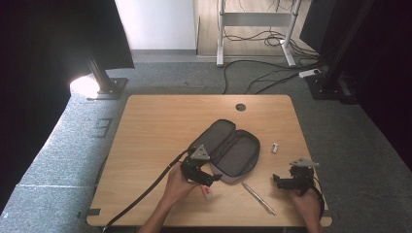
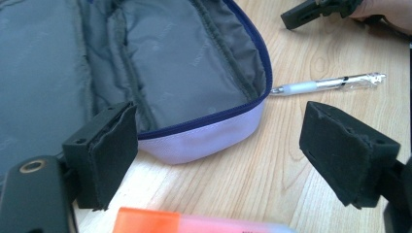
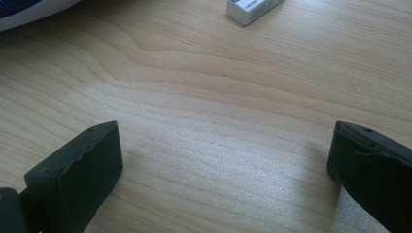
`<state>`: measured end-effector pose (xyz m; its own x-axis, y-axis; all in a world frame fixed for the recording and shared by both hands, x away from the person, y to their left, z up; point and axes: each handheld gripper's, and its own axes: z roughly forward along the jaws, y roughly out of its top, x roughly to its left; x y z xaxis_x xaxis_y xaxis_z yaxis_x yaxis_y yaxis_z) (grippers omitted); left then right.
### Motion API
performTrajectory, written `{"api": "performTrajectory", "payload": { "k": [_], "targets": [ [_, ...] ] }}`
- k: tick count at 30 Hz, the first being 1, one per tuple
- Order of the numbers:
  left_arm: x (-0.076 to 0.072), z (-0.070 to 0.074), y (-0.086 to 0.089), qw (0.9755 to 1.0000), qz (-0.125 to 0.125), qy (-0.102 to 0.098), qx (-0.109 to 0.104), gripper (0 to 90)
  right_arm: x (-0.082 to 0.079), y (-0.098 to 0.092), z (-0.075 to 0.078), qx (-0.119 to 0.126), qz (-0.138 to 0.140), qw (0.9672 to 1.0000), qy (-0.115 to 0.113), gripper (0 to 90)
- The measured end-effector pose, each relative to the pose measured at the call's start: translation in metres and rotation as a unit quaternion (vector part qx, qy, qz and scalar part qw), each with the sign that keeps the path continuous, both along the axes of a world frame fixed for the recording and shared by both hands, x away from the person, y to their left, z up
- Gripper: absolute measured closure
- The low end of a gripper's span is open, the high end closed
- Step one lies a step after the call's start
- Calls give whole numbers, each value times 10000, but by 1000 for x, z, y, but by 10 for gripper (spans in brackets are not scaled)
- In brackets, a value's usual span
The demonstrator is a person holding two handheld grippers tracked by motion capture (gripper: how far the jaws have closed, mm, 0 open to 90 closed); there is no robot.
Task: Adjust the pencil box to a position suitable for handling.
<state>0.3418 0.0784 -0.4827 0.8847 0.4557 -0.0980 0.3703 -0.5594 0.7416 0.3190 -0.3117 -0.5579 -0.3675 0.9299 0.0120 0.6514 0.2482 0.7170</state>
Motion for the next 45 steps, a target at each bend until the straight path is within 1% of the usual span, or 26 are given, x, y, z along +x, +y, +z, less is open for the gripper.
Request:
{"api": "performTrajectory", "payload": {
  "k": [4, 9, 13, 15, 19, 24, 33, 37, 45],
  "targets": [
    [-1, 1, 9, 9999, 101, -50, 1, 126, 0, 0, 0, 0, -1, 10000, 0, 0],
    [-1, -1, 20, 9996, 237, -99, 139, 101, 0, 0, 0, 0, 0, 10000, 0, 0],
    [-1, -2, 30, 9991, 376, -128, 170, 63, 0, 0, 0, 0, 0, 10000, 0, 0],
    [-1, -1, 35, 9989, 409, -142, 165, 47, 0, 0, 0, 0, -1, 10000, 0, 0],
    [-2, -1, 43, 9984, 527, -160, 86, 36, 0, 0, 0, 1, -1, 10000, 0, 0],
    [-3, -3, 52, 9974, 672, -218, 160, 0, 0, 0, 0, 1, -1, 10000, 0, 0],
    [-4, -11, 69, 9959, 866, -225, 91, 0, 0, 0, 0, 0, -1, 10000, 0, 0],
    [-5, -17, 76, 9950, 958, -243, 109, 0, 0, 0, 0, 1, -1, 10000, 0, 0],
    [-7, -29, 89, 9937, 1086, -215, 154, 0, 0, 0, 0, 0, -1, 10000, 0, 0]
  ]
}}
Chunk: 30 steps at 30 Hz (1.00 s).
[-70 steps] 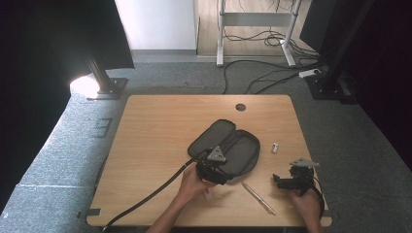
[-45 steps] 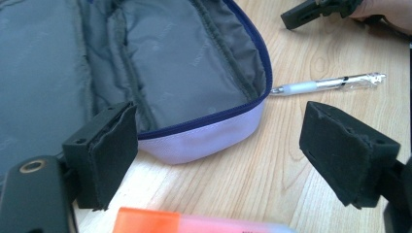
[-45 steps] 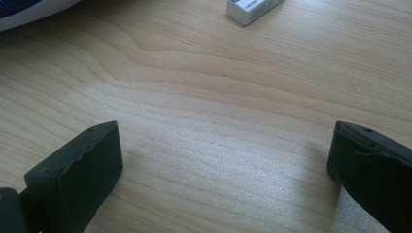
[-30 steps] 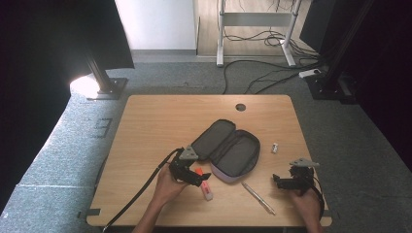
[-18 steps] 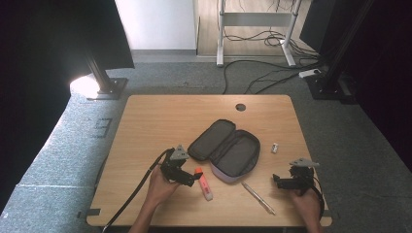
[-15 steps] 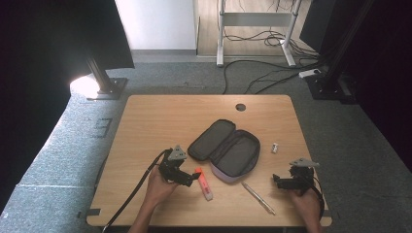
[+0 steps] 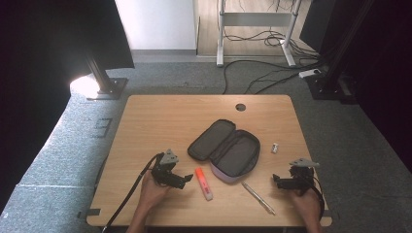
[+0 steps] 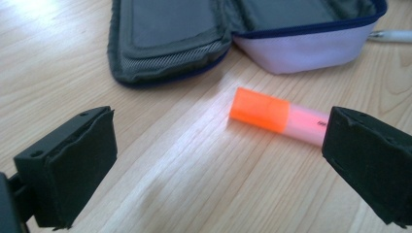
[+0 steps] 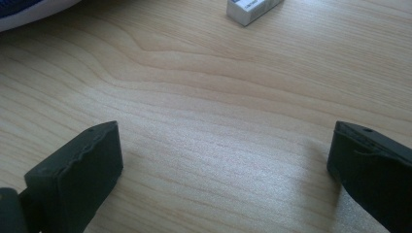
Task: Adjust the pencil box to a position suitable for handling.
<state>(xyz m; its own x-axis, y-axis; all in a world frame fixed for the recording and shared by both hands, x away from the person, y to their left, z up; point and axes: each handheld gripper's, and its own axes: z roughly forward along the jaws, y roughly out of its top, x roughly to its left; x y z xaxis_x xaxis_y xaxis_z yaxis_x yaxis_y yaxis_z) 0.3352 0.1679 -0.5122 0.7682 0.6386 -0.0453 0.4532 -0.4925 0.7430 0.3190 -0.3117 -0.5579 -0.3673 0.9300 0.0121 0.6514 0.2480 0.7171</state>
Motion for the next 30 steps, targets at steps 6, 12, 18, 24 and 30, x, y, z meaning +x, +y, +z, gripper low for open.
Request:
{"api": "performTrajectory", "payload": {
  "k": [6, 12, 18, 24, 30],
  "targets": [
    [1, -9, 10, 9999, 123, 54, -21, 0, 0, 0, 0, 0, -1, 10000, 0, 0],
    [2, -19, 15, 9997, 198, 70, 156, 0, 0, 0, 0, 0, -1, 10000, 0, 0],
    [3, -30, 16, 9990, 245, 142, 347, 0, 0, 0, 0, 0, -1, 10000, 0, 0],
    [5, -37, 16, 9981, 260, 269, 487, 0, 0, 0, 0, 0, -1, 10000, 0, 0],
    [4, -37, 14, 9975, 308, 252, 576, 0, 0, 0, 0, 1, -1, 10000, 0, 0]
  ]
}}
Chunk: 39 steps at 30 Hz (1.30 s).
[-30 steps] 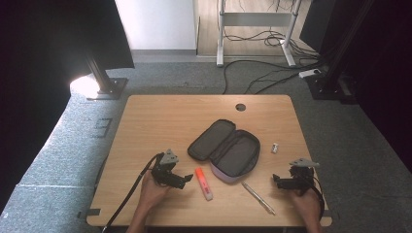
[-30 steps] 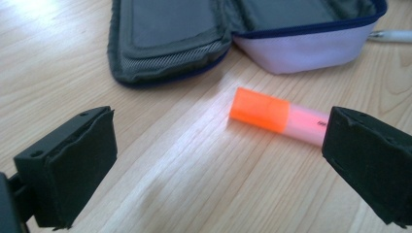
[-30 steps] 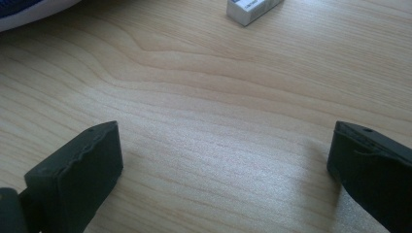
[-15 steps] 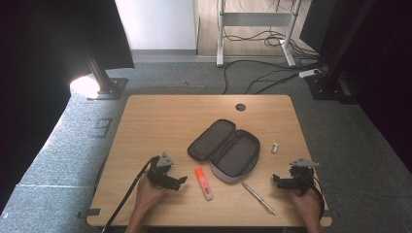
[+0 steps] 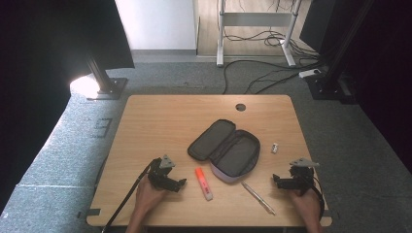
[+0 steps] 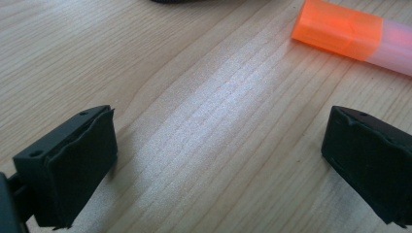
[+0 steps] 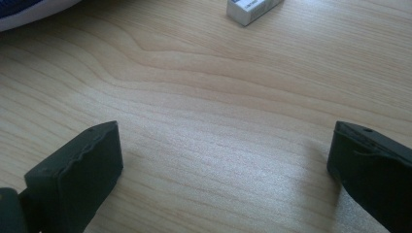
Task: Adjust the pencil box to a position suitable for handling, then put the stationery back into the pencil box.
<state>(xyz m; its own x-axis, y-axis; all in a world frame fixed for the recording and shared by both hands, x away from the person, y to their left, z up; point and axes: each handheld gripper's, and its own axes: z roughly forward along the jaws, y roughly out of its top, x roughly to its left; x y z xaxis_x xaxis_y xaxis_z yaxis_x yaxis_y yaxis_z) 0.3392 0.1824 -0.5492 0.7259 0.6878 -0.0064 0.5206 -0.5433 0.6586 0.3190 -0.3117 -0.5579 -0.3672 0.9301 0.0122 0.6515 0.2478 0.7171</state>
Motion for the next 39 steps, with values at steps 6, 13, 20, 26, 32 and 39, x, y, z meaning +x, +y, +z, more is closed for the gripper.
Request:
{"api": "performTrajectory", "payload": {
  "k": [6, 13, 20, 26, 32, 39],
  "targets": [
    [0, 0, 0, 10000, 29, -2, -1, 0, 0, 0, 0, 0, 2, 10000, -1, 0],
    [0, 0, 0, 10000, 28, -1, 0, 0, 0, 0, 0, 6, 3, 10000, 2, 0],
    [0, 0, 0, 10000, 28, -1, -1, 0, -1, -2, 1, 28, 0, 10000, 2, 21],
    [0, 0, 0, 10000, 29, 2, -3, 0, 0, -3, 4, 195, 101, 9997, 54, 39],
    [0, 0, 0, 10000, 34, 1, -5, 0, 4, 3, 10, 225, 214, 9995, 28, 62],
    [0, 0, 0, 10000, 33, 0, -6, 0, 11, 12, 13, 239, 280, 9993, 31, 130]
  ]
}}
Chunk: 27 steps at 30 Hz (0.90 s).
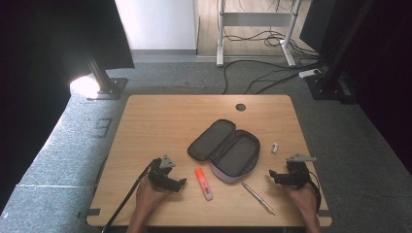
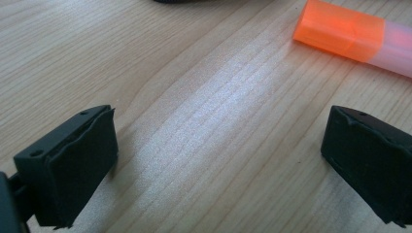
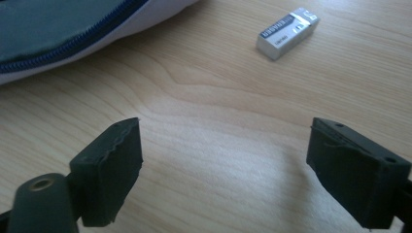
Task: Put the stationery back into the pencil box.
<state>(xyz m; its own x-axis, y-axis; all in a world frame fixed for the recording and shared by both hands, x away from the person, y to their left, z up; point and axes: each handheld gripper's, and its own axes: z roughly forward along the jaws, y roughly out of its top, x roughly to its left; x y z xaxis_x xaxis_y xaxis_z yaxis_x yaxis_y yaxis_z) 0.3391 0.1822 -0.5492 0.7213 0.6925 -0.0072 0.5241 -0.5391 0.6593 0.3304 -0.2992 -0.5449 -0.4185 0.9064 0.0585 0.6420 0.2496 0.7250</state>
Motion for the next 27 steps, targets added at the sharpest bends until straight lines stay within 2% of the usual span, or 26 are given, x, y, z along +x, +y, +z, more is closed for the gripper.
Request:
{"api": "performTrajectory", "payload": {
  "k": [4, 10, 14, 16, 20, 27],
  "targets": [
    [0, 0, 0, 10000, -2, 1, 3, 0, 5, 4, 0, -65, -11, 10000, 17, 148],
    [0, 0, 0, 10000, 13, -2, 0, 0, 13, 8, 6, 6, -37, 10000, -68, 204],
    [0, 0, 0, 10000, 14, -2, 0, 0, 20, 14, 10, -35, -31, 10000, -46, 211],
    [0, 0, 0, 10000, 14, -2, 0, 0, 22, 15, 11, -131, -71, 9999, -76, 214],
    [0, 0, 0, 10000, 14, -2, -1, 0, 26, 11, 11, -160, -181, 9997, -54, 230],
    [0, 0, 0, 10000, 16, -2, -2, 0, 34, 7, 12, -99, -203, 9997, -32, 252]
  ]
}}
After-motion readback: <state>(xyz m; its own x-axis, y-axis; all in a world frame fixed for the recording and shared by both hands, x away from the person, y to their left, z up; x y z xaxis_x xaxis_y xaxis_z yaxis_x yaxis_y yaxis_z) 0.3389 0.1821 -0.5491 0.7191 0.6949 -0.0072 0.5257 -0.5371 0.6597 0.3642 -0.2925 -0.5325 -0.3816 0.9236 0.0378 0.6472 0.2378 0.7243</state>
